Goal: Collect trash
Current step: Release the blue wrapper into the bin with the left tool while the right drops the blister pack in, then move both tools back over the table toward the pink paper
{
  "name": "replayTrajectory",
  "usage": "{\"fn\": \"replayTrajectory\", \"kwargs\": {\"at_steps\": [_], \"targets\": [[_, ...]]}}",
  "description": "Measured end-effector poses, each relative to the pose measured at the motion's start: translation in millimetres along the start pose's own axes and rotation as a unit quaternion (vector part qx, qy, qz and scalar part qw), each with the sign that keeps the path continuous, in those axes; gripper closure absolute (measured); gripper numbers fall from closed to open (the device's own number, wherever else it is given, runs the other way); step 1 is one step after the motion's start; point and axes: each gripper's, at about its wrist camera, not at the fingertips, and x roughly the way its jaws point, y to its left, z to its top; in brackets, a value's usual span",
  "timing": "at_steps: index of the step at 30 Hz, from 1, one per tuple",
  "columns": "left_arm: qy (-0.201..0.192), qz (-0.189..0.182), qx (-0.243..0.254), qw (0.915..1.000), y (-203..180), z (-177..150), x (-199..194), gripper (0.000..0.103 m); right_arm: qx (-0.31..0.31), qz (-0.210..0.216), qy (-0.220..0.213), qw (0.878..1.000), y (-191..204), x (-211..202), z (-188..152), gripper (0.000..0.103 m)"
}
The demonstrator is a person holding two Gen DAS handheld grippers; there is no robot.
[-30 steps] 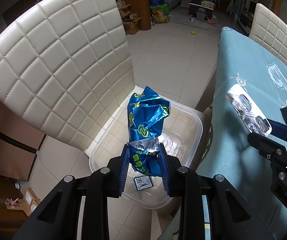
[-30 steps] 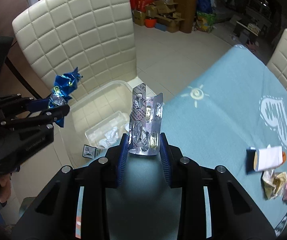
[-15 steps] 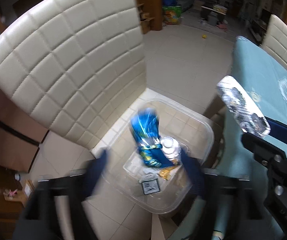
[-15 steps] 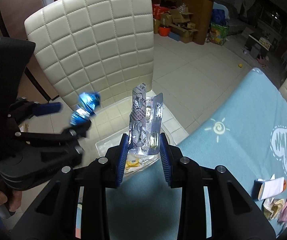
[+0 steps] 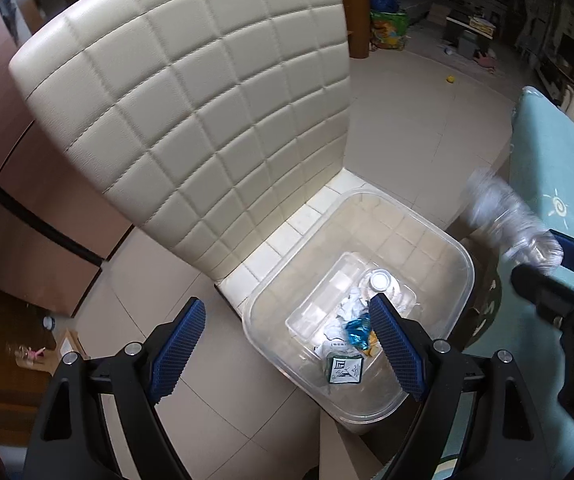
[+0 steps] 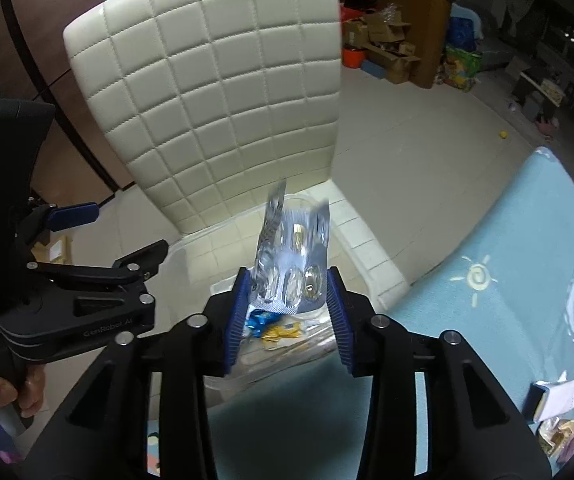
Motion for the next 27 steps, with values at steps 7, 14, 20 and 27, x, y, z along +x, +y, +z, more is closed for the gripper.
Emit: {"fn": "replayTrajectory", "kwargs": {"at_steps": [7, 14, 20, 27], "targets": [[-0.011, -0.003, -0.004, 0.9999, 3, -4, -15, 0.021, 0.002, -0.020, -0.007, 1.000, 0, -13, -7, 0.027], [-0.039, -0.020, 0.032, 0.9985, -28, -11, -53, 0.021, 0.030, -0.052, -0.024, 0.998, -18, -53, -36, 0.026], [-0.071, -0.037, 0.081, 0.9934, -73, -25, -99, 0.021, 0.079, -0.079, -0.043, 0.993, -49, -96, -80, 0.021], [-0.081, -0.061, 0.134, 0.9857, -133, -58, -135, 0.021, 0.131, -0.110, -0.057, 0.984, -82, -144, -141, 0.019]]}}
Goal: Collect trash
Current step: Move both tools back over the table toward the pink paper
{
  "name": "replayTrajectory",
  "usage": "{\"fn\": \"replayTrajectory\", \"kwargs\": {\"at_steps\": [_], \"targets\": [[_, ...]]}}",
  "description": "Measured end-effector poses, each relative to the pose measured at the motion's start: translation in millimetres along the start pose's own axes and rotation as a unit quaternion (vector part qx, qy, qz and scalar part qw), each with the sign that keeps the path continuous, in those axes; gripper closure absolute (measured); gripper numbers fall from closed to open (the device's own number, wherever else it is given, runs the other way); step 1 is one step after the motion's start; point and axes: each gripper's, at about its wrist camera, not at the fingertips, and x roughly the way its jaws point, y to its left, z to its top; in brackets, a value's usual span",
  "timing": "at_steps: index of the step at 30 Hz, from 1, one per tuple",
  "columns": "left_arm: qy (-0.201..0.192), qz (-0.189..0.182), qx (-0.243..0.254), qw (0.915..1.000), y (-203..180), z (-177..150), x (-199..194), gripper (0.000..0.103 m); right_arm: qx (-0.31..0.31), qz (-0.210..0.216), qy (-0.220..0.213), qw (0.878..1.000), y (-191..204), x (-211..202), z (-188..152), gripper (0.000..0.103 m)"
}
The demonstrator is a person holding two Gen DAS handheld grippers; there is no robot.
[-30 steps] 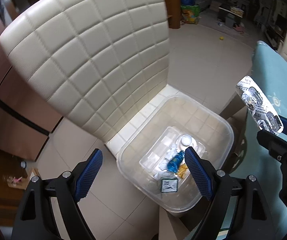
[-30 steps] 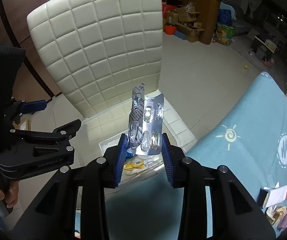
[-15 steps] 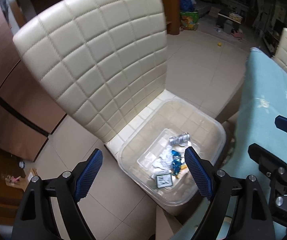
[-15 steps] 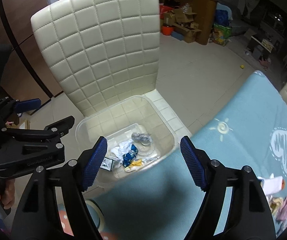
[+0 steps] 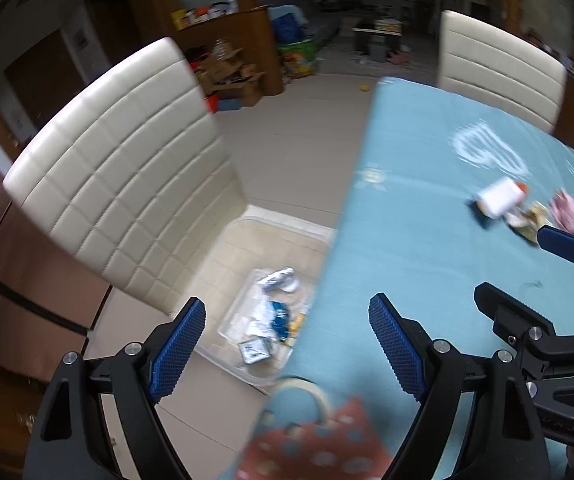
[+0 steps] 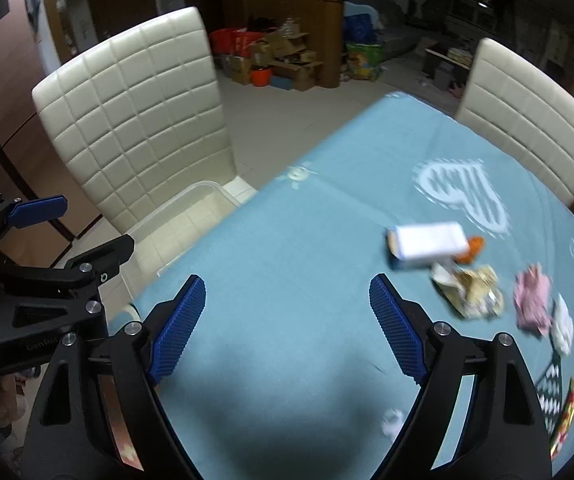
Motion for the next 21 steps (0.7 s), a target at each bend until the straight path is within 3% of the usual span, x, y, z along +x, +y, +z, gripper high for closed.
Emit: {"fn": "replayTrajectory", "kwargs": {"at_steps": [11, 21], "targets": [[-0.003, -0.066, 0.079, 0.9947, -127, -22, -39, 0.021, 0.103, -0.081, 0.002, 0.991, -116, -68, -100, 0.015], [-0.003, -0.122, 0.155, 0.9804, -229, -37, -60, 0.021, 0.223, -0.175, 0.032, 0.958, -228, -104, -184, 0.016]]}}
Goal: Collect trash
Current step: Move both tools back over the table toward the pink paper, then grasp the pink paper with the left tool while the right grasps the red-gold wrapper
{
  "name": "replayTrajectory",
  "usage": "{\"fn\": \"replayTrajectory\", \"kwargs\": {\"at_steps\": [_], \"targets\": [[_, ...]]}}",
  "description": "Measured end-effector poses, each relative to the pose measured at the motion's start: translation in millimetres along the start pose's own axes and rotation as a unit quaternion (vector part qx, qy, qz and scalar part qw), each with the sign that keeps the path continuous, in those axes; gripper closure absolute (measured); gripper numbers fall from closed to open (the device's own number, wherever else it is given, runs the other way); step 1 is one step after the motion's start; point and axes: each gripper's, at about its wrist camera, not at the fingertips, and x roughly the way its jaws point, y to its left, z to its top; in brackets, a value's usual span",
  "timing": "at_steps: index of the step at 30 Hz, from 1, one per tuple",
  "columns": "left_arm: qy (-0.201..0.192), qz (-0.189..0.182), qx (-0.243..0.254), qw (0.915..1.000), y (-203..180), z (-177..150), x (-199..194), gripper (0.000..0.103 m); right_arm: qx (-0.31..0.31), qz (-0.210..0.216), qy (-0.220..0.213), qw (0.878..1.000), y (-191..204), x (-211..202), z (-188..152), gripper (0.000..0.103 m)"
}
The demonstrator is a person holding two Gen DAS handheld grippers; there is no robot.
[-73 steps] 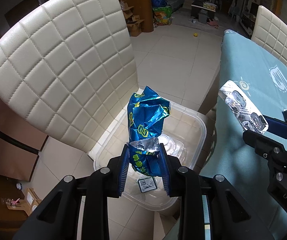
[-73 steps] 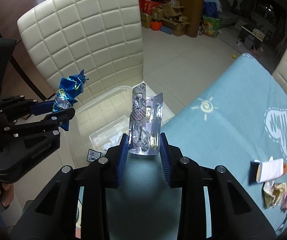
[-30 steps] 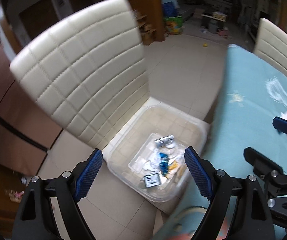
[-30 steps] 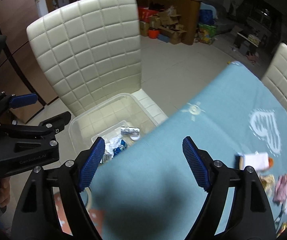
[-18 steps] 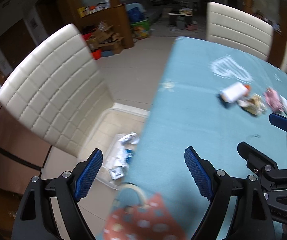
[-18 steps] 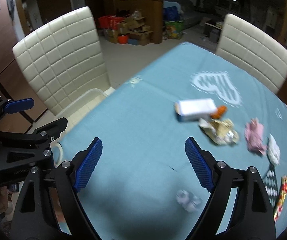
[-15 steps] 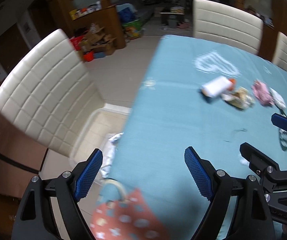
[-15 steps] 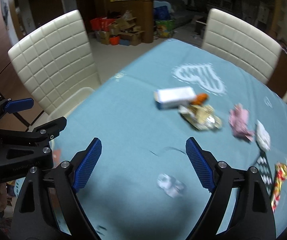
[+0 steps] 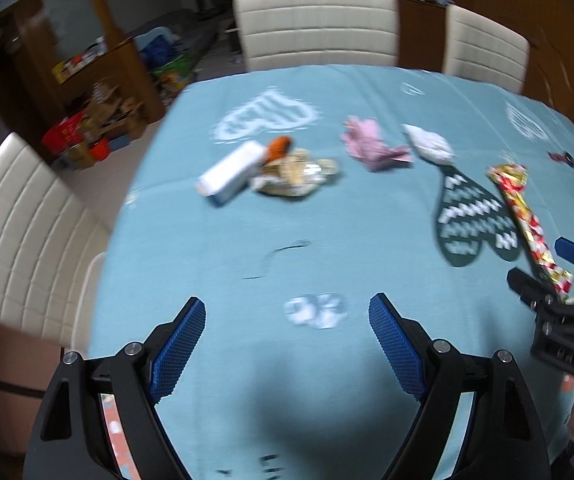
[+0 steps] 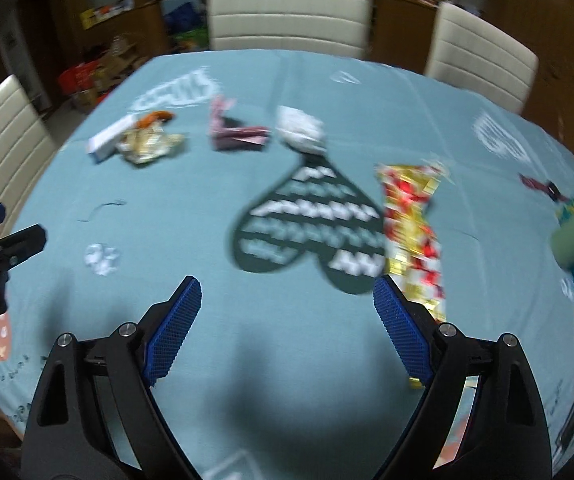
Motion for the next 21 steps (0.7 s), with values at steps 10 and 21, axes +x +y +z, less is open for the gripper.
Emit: {"fn": "replayTrajectory", "kwargs": {"at_steps": [10, 21], "targets": [[0.011, -0.023, 0.052, 0.9983, -54, 27, 21, 0.021, 0.055, -0.042, 0.026, 0.997, -64, 31, -1, 0.018], [0.023, -0.032, 0.077, 0.9963, -76, 78, 66, 0.021, 0.067, -0.044, 0.049, 0.996, -74, 83, 23, 0.045]]}}
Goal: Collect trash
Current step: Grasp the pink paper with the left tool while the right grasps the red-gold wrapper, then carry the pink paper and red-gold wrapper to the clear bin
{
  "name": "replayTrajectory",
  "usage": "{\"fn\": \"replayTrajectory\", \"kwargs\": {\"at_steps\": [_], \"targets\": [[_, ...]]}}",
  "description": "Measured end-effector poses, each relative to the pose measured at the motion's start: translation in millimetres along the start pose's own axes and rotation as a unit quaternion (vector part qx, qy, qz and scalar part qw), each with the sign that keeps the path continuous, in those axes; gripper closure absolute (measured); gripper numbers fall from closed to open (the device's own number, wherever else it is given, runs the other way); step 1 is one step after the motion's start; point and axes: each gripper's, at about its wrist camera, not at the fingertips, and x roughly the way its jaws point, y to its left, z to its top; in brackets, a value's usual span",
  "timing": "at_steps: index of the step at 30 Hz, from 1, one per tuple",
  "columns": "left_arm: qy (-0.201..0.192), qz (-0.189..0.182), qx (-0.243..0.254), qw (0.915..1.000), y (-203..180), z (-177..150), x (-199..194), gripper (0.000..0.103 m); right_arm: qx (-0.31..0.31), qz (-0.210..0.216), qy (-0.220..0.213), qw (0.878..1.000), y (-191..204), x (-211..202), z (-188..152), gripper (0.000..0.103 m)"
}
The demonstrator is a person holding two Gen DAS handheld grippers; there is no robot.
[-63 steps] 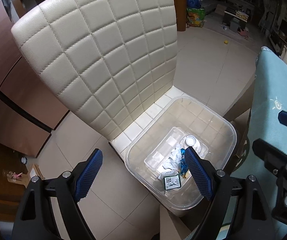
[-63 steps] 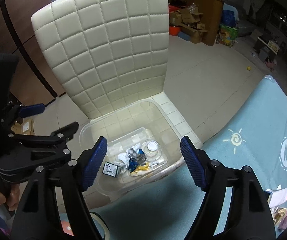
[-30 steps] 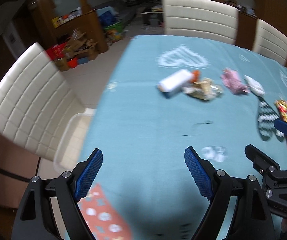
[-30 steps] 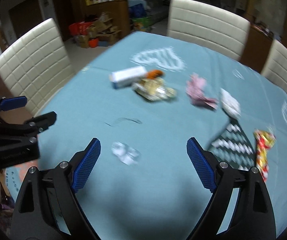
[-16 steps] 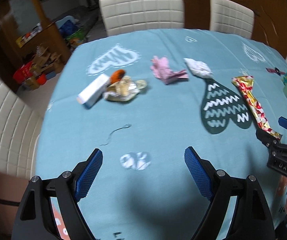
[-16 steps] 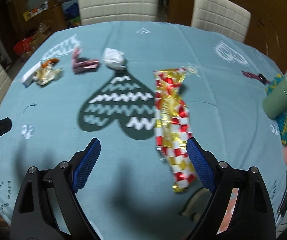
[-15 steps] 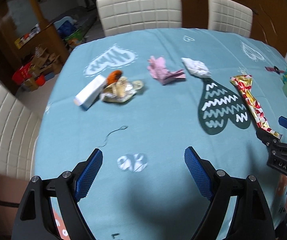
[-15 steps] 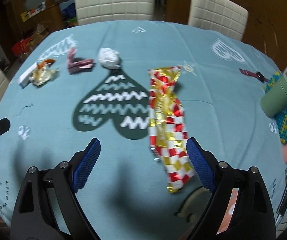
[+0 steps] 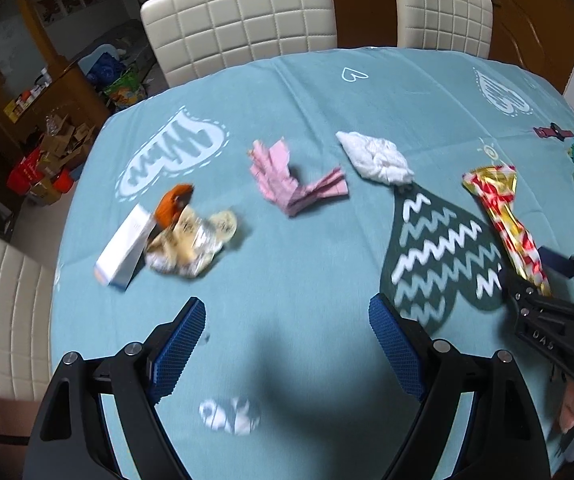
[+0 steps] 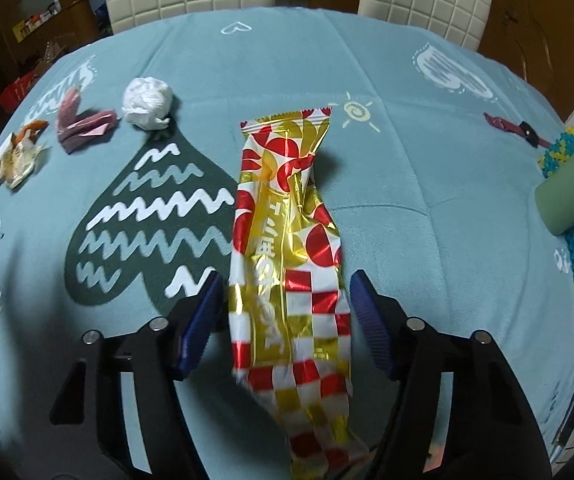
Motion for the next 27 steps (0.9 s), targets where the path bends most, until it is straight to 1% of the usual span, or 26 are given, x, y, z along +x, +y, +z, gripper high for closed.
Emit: {"fn": "replayTrajectory", "kwargs": {"at_steps": [2, 3, 4, 7, 10, 14, 18, 19, 20, 21, 23, 24, 25, 27], "targets": [[0.002, 0.000, 0.004, 1.0000, -2, 10, 10, 0.021, -0.008, 0.004, -0.005, 1.000, 2, 1, 8, 0.062], [0.005, 0.000, 0.006, 1.0000, -3, 17, 18, 0.021, -0.011, 0.005, -0.011, 1.000, 3, 1, 12, 0.076], [0.007, 0.001, 0.007, 1.0000, -3, 22, 23, 0.021, -0.013, 0.009, -0.025, 1.000, 5, -2, 18, 0.083], [0.016, 0.005, 0.004, 0.9999, -2, 40, 42, 0.021, -0.011, 0.008, -0.053, 0.999, 6, -6, 34, 0.086], [0.019, 0.003, -0.005, 0.9998, 2, 56, 57, 0.021, 0.002, 0.018, -0.067, 0.998, 4, -3, 51, 0.086], [0.026, -0.008, -0.014, 0.9995, 5, 72, 76, 0.021, 0.002, 0.023, -0.068, 0.997, 6, 7, 70, 0.086], [0.032, -0.037, -0.036, 0.9981, 10, 77, 91, 0.022, -0.003, 0.028, -0.065, 0.998, 14, 12, 75, 0.086], [0.031, -0.041, -0.037, 0.9980, 10, 77, 93, 0.025, -0.006, 0.029, -0.063, 0.998, 16, 13, 76, 0.086], [0.033, -0.046, -0.036, 0.9977, 10, 76, 96, 0.037, -0.009, 0.030, -0.061, 0.998, 19, 14, 75, 0.086], [0.037, -0.053, -0.032, 0.9974, 9, 74, 97, 0.054, -0.010, 0.031, -0.060, 0.998, 19, 14, 75, 0.086], [0.031, -0.051, -0.019, 0.9980, 7, 73, 92, 0.081, -0.010, 0.035, -0.057, 0.998, 21, 15, 74, 0.086], [0.032, -0.059, -0.015, 0.9976, 6, 72, 87, 0.085, -0.010, 0.036, -0.055, 0.998, 22, 15, 72, 0.086], [0.032, -0.066, -0.016, 0.9971, 6, 70, 84, 0.086, -0.011, 0.037, -0.055, 0.998, 24, 13, 70, 0.086], [0.025, -0.063, -0.014, 0.9976, 7, 64, 75, 0.087, -0.012, 0.038, -0.055, 0.998, 26, 9, 66, 0.086]]}}
